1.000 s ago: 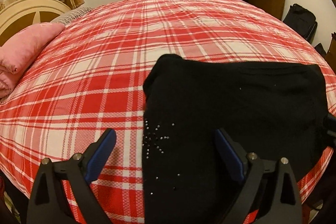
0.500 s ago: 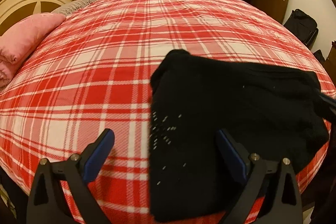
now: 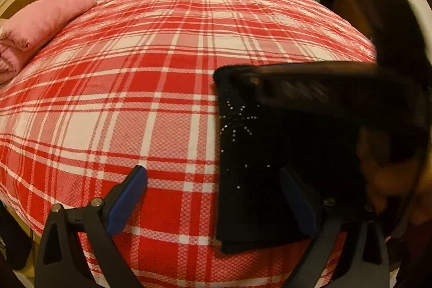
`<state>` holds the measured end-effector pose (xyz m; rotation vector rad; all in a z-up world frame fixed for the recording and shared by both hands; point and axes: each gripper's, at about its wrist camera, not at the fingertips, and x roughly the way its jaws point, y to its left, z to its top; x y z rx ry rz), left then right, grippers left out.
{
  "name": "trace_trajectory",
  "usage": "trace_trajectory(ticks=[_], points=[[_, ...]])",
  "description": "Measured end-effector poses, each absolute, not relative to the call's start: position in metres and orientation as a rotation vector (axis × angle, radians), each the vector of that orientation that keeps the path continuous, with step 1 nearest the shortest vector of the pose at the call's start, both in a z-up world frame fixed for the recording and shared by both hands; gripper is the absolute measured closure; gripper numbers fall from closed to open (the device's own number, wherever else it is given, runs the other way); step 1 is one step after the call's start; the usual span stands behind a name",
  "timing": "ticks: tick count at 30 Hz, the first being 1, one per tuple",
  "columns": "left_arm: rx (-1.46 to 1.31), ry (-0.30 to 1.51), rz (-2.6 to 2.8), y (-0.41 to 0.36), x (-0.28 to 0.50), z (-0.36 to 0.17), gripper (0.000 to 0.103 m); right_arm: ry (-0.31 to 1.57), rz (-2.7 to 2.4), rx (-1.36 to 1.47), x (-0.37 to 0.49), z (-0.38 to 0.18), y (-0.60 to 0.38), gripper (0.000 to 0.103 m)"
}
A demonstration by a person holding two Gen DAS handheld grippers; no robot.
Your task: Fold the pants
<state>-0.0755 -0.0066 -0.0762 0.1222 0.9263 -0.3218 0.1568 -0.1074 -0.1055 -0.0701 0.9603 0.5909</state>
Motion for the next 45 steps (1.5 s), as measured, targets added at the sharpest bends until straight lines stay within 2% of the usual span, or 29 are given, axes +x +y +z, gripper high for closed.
trace_trajectory(ticks=[6, 8, 12, 17, 22, 27, 29, 30, 31, 33, 40, 45], points=[[0.080, 0.939, -0.333, 0.000, -0.076, -0.078, 0.003, 0.964, 0.604, -0.071, 0.165, -0.109, -0.103, 0.072], [0.088, 0.925, -0.341, 0.002, -0.076, -0.073, 0.003, 0.898, 0.624, 0.003, 0.155, -0.092, -0.118, 0.072], [0.143, 0.813, -0.337, 0.005, -0.084, -0.051, 0.004, 0.746, 0.556, 0.104, 0.123, -0.058, -0.184, 0.070], [0.164, 0.737, -0.405, -0.015, -0.075, -0.034, 0.004, 0.694, 0.294, 0.069, 0.083, -0.052, -0.271, 0.070], [0.169, 0.808, -0.438, -0.045, -0.057, -0.046, 0.004, 0.749, 0.140, 0.127, 0.054, -0.078, -0.336, 0.069], [0.210, 0.865, -0.412, -0.062, -0.054, -0.056, 0.004, 0.737, 0.118, 0.126, 0.035, -0.082, -0.349, 0.069], [0.225, 0.850, -0.408, -0.062, -0.058, -0.055, 0.004, 0.681, 0.087, 0.194, 0.024, -0.074, -0.361, 0.054], [0.227, 0.851, -0.406, -0.061, -0.059, -0.055, 0.004, 0.661, 0.072, 0.232, 0.019, -0.072, -0.369, 0.034], [0.223, 0.855, -0.400, -0.060, -0.060, -0.054, 0.004, 0.641, 0.047, 0.273, 0.013, -0.070, -0.377, 0.023], [0.208, 0.860, -0.395, -0.057, -0.061, -0.054, 0.004, 0.622, 0.018, 0.319, 0.006, -0.071, -0.388, 0.022], [0.144, 0.898, -0.416, -0.047, -0.062, -0.060, 0.003, 0.792, 0.071, 0.419, 0.012, -0.112, -0.399, 0.022], [0.027, 0.958, -0.428, -0.036, -0.057, -0.074, 0.000, 0.764, 0.078, 0.405, 0.004, -0.116, -0.396, 0.021]])
